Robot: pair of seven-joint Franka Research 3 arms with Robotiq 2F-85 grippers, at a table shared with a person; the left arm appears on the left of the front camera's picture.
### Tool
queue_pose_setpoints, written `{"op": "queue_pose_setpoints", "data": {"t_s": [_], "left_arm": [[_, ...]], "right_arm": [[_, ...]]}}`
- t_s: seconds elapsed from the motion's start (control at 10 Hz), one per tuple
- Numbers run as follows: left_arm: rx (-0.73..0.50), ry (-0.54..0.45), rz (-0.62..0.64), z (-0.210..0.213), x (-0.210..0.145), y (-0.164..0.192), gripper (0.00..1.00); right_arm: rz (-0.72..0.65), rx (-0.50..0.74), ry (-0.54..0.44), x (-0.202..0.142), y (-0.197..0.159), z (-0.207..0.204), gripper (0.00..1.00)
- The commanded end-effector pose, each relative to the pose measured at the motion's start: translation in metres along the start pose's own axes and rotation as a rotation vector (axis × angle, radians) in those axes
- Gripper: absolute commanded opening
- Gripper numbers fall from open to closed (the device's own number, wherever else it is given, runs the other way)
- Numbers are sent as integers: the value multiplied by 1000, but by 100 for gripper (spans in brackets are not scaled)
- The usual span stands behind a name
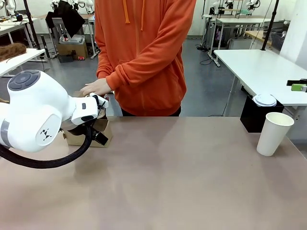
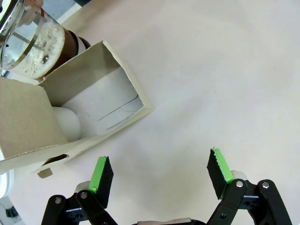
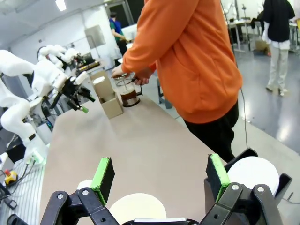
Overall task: Pour a drink into a cup and package it in a carrier.
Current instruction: Pick up the 600 ml Paper Cup and place it in the middle top area of the table.
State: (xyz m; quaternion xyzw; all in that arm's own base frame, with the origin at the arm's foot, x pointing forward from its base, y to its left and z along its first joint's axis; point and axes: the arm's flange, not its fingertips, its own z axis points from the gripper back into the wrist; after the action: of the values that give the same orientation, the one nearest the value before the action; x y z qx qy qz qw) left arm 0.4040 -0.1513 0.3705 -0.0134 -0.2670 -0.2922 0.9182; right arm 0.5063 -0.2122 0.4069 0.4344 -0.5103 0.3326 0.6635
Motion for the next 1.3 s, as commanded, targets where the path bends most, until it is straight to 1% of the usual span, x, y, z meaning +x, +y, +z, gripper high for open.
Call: {"op": "queue_pose_setpoints", "data": {"t_s": [0.0,0.1,0.2,0.4,0.6,0.9,1.2], "left_arm": [[-1,-1,0,0,0,0,100],[-1,-1,0,0,0,0,100],[-1,-1,0,0,0,0,100],[-1,-1,0,0,0,0,100],[-1,-1,0,0,0,0,100],[-1,-1,0,0,0,0,100],[-1,-1,0,0,0,0,100]], "right_arm": [[78,21,-116,-35,1,16,100],[86,26,-146,-48,0,25,100],[132,35,-175,-64,-1,36,100],[179,44,-192,-89,-4,49,100],[207,28,-170,-109,-8,55,100],[218,7,-132,-135,-9,47,100],[203,48,-97,-153,-6,37,100]]}}
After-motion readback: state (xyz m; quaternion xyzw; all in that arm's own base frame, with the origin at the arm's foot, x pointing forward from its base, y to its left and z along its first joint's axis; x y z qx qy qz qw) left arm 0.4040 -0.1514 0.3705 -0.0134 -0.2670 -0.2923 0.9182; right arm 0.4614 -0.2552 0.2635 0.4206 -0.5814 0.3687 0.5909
